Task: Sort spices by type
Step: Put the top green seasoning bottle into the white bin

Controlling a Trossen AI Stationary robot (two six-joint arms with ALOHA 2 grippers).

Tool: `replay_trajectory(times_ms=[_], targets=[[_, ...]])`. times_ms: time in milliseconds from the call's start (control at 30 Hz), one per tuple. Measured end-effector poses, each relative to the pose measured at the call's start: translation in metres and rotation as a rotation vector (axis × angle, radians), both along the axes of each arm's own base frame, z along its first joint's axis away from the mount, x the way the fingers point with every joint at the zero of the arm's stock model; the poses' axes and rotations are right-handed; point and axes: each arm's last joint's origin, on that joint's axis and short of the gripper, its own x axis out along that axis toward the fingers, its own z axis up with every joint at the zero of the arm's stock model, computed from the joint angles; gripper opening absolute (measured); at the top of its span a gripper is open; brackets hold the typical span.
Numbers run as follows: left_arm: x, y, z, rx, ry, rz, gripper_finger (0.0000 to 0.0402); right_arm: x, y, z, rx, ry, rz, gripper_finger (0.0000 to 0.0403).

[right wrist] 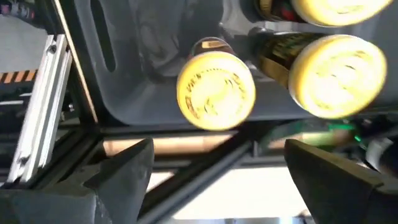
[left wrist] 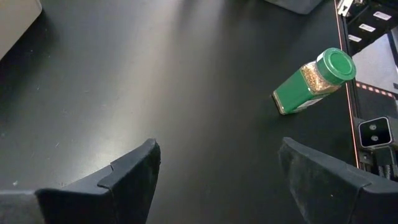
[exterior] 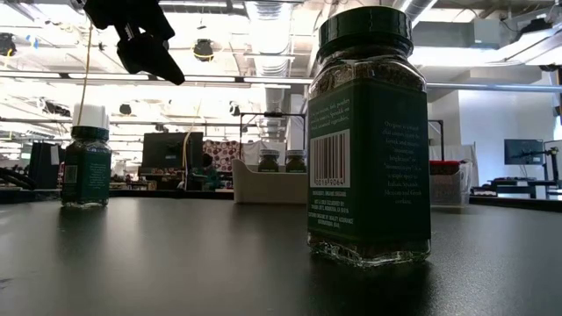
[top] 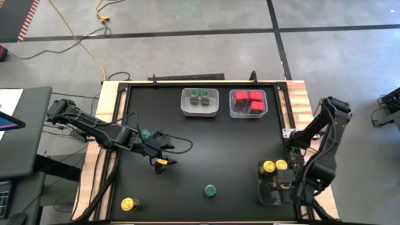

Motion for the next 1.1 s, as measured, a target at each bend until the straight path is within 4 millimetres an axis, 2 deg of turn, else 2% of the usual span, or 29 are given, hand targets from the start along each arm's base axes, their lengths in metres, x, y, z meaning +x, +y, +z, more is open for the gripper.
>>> replay_trajectory(times_ms=[133,233,433,700,967,1100], targets=[[0.000,0.000,0.000,0.000,0.000,0.000,0.0314,-0.001,-0.003,0.024,-0.009,-0.005,0.002,0.0389],[0.000,0.000,0.000,0.000,0.000,0.000,0.0314,0.000,-0.005,0.038,-0.031,-0.077,0.000,0.0389],[0.000,0.000,0.000,0.000,0.000,0.000,0.0314,0.011,-0.009,0.048,-0.111,-0.314,-0.035,0.0389],[0.000,0.000,0.000,0.000,0.000,0.000,0.0314,0.046,-0.013,0.055,-0.143,-0.704,-0.296,0.0389],[0.000,0.000,0.000,0.033,-0.001,-0.027,0.0314,0.084,-0.015,0.065,0.040,-0.846,-0.505,0.0389],[0.000,0.000,0.000,0.037,-0.002,-0.030,0.0314,0.098,-0.023,0.068,0.067,-0.880,-0.581,0.0389]])
